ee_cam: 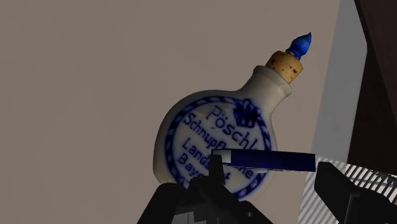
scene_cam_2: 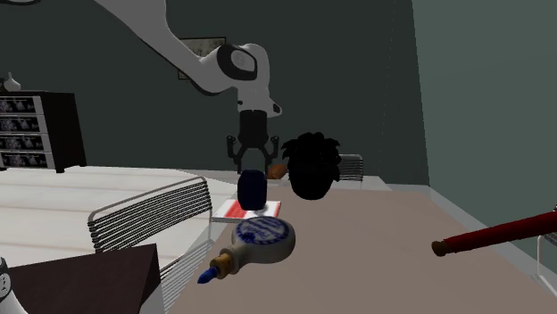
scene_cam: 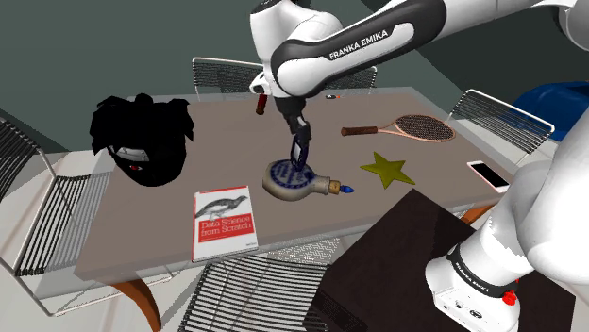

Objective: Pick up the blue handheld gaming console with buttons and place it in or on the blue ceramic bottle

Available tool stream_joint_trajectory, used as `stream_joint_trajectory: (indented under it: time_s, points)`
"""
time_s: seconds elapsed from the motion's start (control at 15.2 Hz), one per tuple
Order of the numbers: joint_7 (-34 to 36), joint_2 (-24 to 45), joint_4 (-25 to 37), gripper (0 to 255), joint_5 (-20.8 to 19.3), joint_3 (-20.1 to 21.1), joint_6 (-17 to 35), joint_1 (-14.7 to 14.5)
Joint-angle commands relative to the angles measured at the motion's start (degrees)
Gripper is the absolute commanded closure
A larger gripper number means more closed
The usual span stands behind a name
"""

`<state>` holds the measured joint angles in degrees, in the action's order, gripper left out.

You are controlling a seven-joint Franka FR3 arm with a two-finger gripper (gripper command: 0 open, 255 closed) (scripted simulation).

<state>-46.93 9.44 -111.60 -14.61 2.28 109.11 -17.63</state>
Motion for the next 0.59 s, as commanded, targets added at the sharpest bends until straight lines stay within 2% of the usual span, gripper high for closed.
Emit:
stream_joint_trajectory:
  time_s: [0.0, 0.53]
  points:
    - [0.3, 0.7, -0.6, 255, -0.1, 0.0, 1.3, 0.0]
    - [1.7, 3.6, -3.2, 255, -0.9, -0.2, 6.6, 0.1]
